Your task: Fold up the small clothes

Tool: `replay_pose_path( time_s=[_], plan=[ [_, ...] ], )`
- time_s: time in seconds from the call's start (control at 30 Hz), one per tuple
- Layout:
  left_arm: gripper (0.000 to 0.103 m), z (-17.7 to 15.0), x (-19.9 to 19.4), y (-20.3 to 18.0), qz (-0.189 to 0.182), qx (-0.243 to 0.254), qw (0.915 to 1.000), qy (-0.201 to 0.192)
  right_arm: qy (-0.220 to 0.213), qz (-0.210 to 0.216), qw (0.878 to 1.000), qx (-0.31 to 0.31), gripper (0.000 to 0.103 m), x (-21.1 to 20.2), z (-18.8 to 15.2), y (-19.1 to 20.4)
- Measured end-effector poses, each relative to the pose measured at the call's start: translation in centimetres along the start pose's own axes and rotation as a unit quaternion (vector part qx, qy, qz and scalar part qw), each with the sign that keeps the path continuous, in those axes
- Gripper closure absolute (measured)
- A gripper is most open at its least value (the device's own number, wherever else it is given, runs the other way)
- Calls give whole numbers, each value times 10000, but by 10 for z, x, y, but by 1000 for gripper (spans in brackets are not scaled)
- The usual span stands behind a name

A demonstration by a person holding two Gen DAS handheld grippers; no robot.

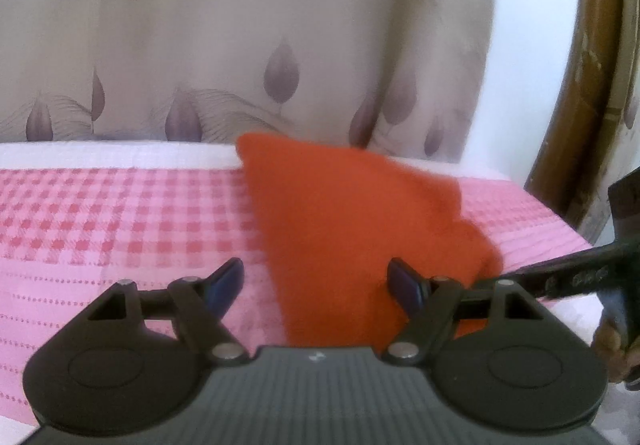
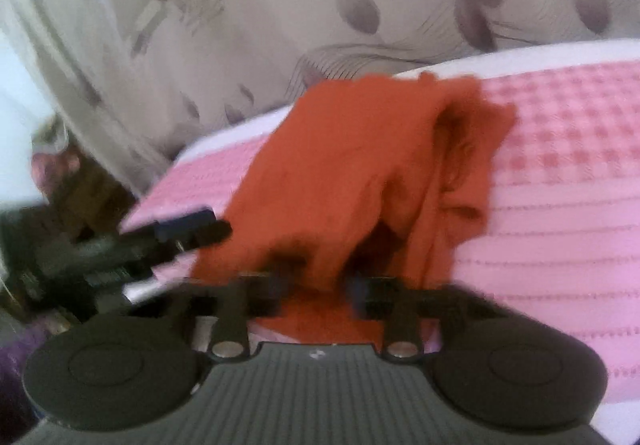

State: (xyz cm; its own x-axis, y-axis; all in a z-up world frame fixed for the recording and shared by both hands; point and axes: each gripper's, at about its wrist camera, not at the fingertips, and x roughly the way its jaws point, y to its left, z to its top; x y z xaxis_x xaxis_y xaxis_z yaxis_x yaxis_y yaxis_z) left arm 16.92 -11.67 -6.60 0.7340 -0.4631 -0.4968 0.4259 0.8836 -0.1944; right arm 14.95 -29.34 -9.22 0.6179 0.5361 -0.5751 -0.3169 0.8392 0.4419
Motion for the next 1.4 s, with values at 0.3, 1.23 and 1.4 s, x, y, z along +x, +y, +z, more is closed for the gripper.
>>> replay_pose_path(
  time_s=[0.3, 1.23, 1.4],
  plan=[
    [24, -11, 17, -1, -81, 7, 9995, 296, 601, -616, 9951, -478, 99, -33, -8, -9],
    [24, 16, 10, 5, -59, 182, 9994, -279, -702, -388, 9950, -601, 81, -34, 51, -4],
    [24, 14, 36, -14, 13, 336, 9992, -193, -903, -897, 9872, -958, 81, 11, 92, -11]
  ],
)
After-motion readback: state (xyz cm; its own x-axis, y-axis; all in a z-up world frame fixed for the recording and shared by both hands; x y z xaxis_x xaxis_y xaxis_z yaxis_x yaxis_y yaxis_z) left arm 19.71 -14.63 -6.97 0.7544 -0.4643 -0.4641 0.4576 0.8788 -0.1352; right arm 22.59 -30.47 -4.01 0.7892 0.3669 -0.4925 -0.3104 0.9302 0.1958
